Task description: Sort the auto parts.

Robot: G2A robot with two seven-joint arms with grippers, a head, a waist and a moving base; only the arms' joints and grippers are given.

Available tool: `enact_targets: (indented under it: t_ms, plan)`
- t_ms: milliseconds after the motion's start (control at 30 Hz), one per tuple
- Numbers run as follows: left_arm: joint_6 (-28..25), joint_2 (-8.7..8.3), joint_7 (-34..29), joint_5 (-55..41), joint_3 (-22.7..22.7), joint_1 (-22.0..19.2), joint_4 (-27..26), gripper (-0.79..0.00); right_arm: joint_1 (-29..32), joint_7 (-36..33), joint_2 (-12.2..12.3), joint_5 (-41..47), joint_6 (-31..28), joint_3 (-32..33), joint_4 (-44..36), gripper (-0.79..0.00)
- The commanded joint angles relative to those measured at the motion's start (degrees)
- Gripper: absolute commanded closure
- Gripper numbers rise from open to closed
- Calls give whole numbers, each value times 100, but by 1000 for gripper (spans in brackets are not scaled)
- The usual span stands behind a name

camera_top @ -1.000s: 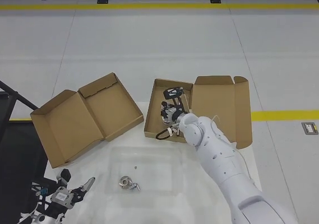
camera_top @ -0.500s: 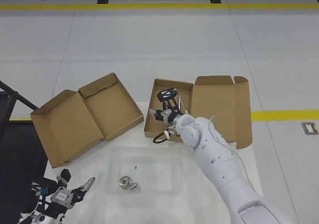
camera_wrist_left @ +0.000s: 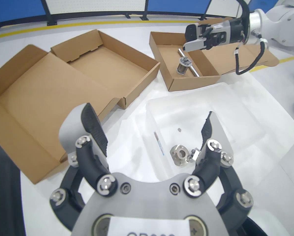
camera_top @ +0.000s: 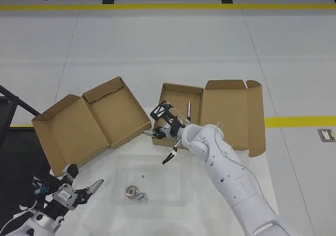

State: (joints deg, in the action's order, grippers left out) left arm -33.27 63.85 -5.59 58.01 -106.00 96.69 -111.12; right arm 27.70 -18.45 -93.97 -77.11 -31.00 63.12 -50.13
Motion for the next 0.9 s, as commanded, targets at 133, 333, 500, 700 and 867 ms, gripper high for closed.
enact_targets:
  t_ms: [133, 333, 500, 700, 867]
  plan:
    - [-1186, -145, -1078, 1, 44, -585, -149, -785, 777, -382, 323, -697, -1088, 290, -1461, -785]
    - [-1988, -271, -2040, 83, 427, -1210, -78, -785, 1753, -723, 597, -781, -2149, 725, -3171, -785]
    - [-2061, -321, -2472, 374, 594, -1487, -218, -785, 1753, -723, 597, -781, -2149, 725, -3171, -785]
    - [-2061, -321, -2472, 374, 594, -1487, -218, -785, 1753, -723, 597, -781, -2149, 725, -3171, -785]
    - [-1578, -298, -2168, 682, 624, -1312, -405, -785, 1853, -496, 624, -767, -2257, 718, -3288, -785]
